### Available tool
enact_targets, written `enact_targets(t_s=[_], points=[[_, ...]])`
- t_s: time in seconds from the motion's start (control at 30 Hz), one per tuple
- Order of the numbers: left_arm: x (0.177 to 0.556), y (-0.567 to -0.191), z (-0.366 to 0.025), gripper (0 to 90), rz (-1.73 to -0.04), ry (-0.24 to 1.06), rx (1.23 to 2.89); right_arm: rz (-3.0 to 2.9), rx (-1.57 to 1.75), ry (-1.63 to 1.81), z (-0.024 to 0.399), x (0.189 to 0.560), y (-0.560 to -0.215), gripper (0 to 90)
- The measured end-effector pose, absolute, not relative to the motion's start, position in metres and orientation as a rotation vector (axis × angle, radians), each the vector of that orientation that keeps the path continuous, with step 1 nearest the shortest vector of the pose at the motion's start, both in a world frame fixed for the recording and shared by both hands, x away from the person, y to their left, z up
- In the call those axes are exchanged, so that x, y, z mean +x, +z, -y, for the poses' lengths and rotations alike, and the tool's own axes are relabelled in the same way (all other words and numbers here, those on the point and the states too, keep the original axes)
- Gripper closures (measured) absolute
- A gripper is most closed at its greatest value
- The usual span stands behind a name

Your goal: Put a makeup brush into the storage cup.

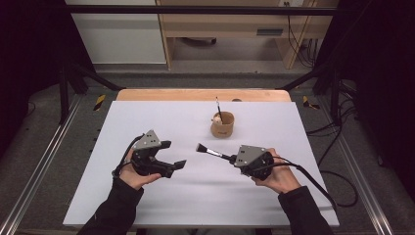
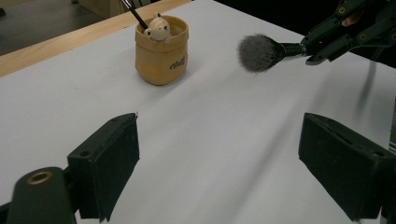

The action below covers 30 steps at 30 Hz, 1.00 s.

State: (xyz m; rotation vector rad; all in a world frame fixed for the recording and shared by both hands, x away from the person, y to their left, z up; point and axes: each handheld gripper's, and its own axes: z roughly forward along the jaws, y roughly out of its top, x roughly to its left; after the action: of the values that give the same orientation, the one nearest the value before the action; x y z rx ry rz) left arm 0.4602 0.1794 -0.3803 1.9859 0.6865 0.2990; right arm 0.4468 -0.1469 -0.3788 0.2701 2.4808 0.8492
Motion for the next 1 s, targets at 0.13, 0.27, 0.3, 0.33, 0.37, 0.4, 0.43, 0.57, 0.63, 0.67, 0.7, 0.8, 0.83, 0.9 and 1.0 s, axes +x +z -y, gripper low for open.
enact_targets(t_s=[0.13,0.27,0.3,0.33,0.37,0.4,0.43,0.57,0.63,0.67,0.7,0.8,0.83,0.9,1.0], points=[[0.457,-0.385,-0.180,11.9,-0.705,0.304,1.937,-2.481,0.287,0.889,0.147,0.447,-0.381,79.6],[0.455,-0.392,-0.179,12.4,-0.732,0.300,1.889,-2.474,0.311,0.916,0.147,0.447,-0.384,79.5],[0.455,-0.394,-0.178,12.7,-0.735,0.297,1.883,-2.471,0.318,0.925,0.147,0.447,-0.385,79.6],[0.455,-0.395,-0.177,12.8,-0.735,0.293,1.886,-2.473,0.323,0.932,0.148,0.447,-0.385,79.6],[0.454,-0.396,-0.176,12.7,-0.734,0.302,1.888,-2.469,0.335,0.940,0.148,0.447,-0.386,79.6],[0.453,-0.397,-0.175,12.8,-0.734,0.304,1.884,-2.460,0.341,0.952,0.148,0.446,-0.387,79.5],[0.453,-0.398,-0.173,12.8,-0.732,0.295,1.878,-2.457,0.344,0.958,0.148,0.446,-0.388,79.5],[0.451,-0.401,-0.168,12.9,-0.729,0.292,1.863,-2.449,0.370,0.984,0.148,0.446,-0.393,79.6],[0.451,-0.402,-0.167,12.9,-0.735,0.291,1.853,-2.445,0.390,1.003,0.148,0.445,-0.395,79.5],[0.451,-0.403,-0.166,13.0,-0.736,0.287,1.848,-2.447,0.395,1.012,0.148,0.445,-0.396,79.6],[0.451,-0.403,-0.166,13.0,-0.740,0.284,1.838,-2.442,0.404,1.020,0.149,0.445,-0.397,79.6],[0.450,-0.404,-0.164,13.1,-0.741,0.284,1.824,-2.439,0.425,1.033,0.149,0.445,-0.400,79.6],[0.450,-0.405,-0.164,13.1,-0.742,0.278,1.819,-2.437,0.435,1.044,0.149,0.445,-0.401,79.6],[0.449,-0.406,-0.162,13.1,-0.745,0.279,1.811,-2.430,0.450,1.067,0.149,0.444,-0.403,79.6],[0.448,-0.407,-0.159,13.3,-0.742,0.272,1.801,-2.418,0.481,1.104,0.150,0.444,-0.405,79.5]])
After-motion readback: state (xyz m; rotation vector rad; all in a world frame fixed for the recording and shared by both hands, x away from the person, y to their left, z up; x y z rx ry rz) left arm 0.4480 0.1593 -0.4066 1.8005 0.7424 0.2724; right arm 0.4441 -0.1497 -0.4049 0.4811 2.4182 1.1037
